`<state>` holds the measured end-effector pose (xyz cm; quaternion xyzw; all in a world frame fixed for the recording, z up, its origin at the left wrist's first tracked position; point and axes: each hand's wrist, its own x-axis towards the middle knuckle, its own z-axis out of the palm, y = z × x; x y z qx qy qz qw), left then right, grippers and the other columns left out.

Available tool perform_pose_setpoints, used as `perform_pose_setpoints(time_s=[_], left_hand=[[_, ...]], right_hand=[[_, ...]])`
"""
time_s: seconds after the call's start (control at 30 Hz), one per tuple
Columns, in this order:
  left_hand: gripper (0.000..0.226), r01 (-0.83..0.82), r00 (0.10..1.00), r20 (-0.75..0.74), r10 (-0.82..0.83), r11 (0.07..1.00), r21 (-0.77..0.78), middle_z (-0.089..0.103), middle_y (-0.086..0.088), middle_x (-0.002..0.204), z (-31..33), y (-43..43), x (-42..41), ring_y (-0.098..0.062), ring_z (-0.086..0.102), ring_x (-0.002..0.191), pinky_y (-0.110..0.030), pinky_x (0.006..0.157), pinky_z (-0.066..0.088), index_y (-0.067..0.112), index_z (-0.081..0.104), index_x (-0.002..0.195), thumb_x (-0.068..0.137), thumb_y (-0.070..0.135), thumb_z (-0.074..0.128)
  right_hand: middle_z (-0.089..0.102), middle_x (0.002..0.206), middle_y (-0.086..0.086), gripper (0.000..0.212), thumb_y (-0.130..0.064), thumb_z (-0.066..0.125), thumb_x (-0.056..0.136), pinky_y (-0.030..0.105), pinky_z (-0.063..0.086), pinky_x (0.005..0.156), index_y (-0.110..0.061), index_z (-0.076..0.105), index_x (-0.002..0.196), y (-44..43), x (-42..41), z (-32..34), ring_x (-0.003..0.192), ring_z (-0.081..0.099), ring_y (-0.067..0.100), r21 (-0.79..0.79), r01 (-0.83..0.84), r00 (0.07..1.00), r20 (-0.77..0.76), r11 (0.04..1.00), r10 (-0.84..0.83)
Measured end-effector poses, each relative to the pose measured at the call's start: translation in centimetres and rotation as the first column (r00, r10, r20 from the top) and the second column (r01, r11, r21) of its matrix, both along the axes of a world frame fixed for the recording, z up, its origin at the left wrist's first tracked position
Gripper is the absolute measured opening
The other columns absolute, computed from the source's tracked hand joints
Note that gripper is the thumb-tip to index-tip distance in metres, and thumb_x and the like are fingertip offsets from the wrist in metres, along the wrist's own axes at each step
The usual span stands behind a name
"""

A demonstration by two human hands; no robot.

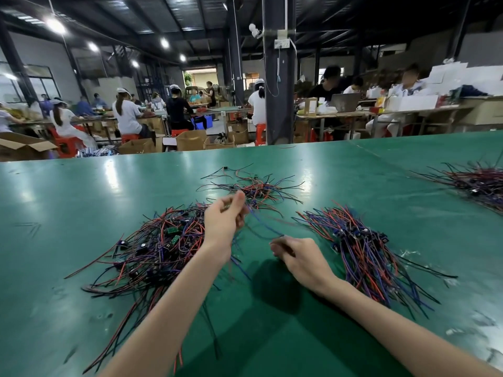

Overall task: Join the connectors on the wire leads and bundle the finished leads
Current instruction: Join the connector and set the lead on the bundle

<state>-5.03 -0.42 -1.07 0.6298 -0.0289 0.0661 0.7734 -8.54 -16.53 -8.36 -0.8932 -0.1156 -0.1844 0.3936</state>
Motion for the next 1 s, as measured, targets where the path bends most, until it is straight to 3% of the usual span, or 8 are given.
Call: perform_pose_setpoints(time_s=[0.1, 0.17, 0.3, 0.37, 0.53, 0.63, 0.8, 1.0], left_hand=[[0.021, 0.036, 0.994, -0.103, -0.038, 0.999, -0.024, 0.065, 0.002, 0.059, -2.8, -1.1, -0.1, -0.005, 0.051, 0.047, -0.018, 0.050, 0.047, 0.009, 0.059, 0.080, 0.086, 0.028, 0.065], [0.021, 0.070, 0.985, -0.150, -0.080, 0.995, -0.070, 0.065, -0.001, 0.058, -3.7, -1.3, -0.3, -0.006, 0.053, 0.047, -0.018, 0.049, 0.049, 0.005, 0.060, 0.078, 0.089, 0.023, 0.063], [0.023, 0.123, 0.949, -0.266, -0.169, 0.976, -0.182, 0.061, -0.002, 0.053, -4.4, -1.5, -0.9, -0.009, 0.054, 0.043, -0.019, 0.045, 0.050, 0.002, 0.059, 0.073, 0.087, 0.020, 0.065], [0.026, 0.144, 0.930, -0.304, -0.205, 0.967, -0.210, 0.057, -0.001, 0.052, -4.3, -1.6, -0.9, -0.008, 0.049, 0.039, -0.018, 0.042, 0.048, 0.003, 0.058, 0.070, 0.086, 0.022, 0.067], [0.027, 0.258, 0.904, -0.298, -0.306, 0.947, -0.190, 0.059, -0.002, 0.052, -4.6, -1.7, -1.4, -0.009, 0.053, 0.040, -0.019, 0.043, 0.047, 0.001, 0.059, 0.076, 0.089, 0.025, 0.060], [0.028, 0.326, 0.880, -0.296, -0.372, 0.926, -0.192, 0.064, -0.004, 0.056, -4.6, -1.7, -1.8, -0.010, 0.058, 0.045, -0.020, 0.048, 0.052, -0.001, 0.061, 0.081, 0.094, 0.023, 0.054], [0.023, 0.388, 0.841, -0.294, -0.454, 0.885, -0.257, 0.062, -0.006, 0.058, -4.4, -2.0, -2.5, -0.008, 0.054, 0.044, -0.018, 0.048, 0.051, -0.003, 0.059, 0.082, 0.095, 0.015, 0.052], [0.019, 0.475, 0.764, -0.342, -0.547, 0.836, -0.275, 0.052, 0.001, 0.056, -4.0, -1.8, -2.8, -0.002, 0.045, 0.039, -0.016, 0.046, 0.050, -0.001, 0.059, 0.086, 0.096, 0.012, 0.048]], right_hand=[[0.069, 0.086, 0.011, 0.016, -0.011, 0.063, 0.090, 0.041, 0.050, 0.085, -0.005, 0.066, 0.105, -0.5, -0.7, 0.5, 0.079, 0.062, 0.017, 0.376, -0.128, 0.977, -0.112, 0.918, 0.182], [0.068, 0.088, 0.013, 0.021, -0.010, 0.063, 0.089, 0.041, 0.050, 0.086, -0.004, 0.065, 0.109, -0.5, -0.9, 0.9, 0.081, 0.061, 0.017, 0.491, -0.146, 0.959, -0.142, 0.859, 0.245], [0.065, 0.086, 0.010, 0.026, -0.004, 0.059, 0.091, 0.024, 0.053, 0.075, -0.004, 0.062, 0.117, -0.8, -1.2, 1.9, 0.073, 0.061, 0.012, 0.494, -0.238, 0.937, -0.109, 0.836, 0.331], [0.067, 0.089, 0.009, 0.028, -0.002, 0.058, 0.092, 0.018, 0.050, 0.073, -0.014, 0.062, 0.116, -1.0, -1.5, 2.3, 0.074, 0.062, 0.011, 0.417, -0.268, 0.941, -0.081, 0.868, 0.330], [0.067, 0.087, 0.005, 0.036, -0.001, 0.072, 0.081, 0.023, 0.051, 0.075, -0.018, 0.069, 0.112, -0.9, -1.8, 2.2, 0.070, 0.059, 0.014, 0.060, -0.227, 0.968, 0.122, 0.972, 0.219], [0.060, 0.082, 0.005, 0.029, -0.002, 0.077, 0.075, 0.024, 0.048, 0.067, -0.014, 0.074, 0.102, -1.1, -1.6, 2.2, 0.064, 0.054, 0.012, -0.013, -0.187, 0.952, 0.244, 0.982, 0.185], [0.058, 0.081, 0.006, 0.016, -0.002, 0.079, 0.073, 0.015, 0.043, 0.065, -0.013, 0.074, 0.083, -1.4, -1.4, 2.1, 0.066, 0.053, 0.010, 0.093, -0.180, 0.963, 0.219, 0.979, 0.157], [0.064, 0.079, 0.004, 0.016, -0.001, 0.074, 0.078, 0.021, 0.050, 0.065, -0.015, 0.065, 0.078, -1.0, -1.3, 2.5, 0.070, 0.060, 0.013, 0.519, -0.160, 0.985, 0.024, 0.839, 0.173]])
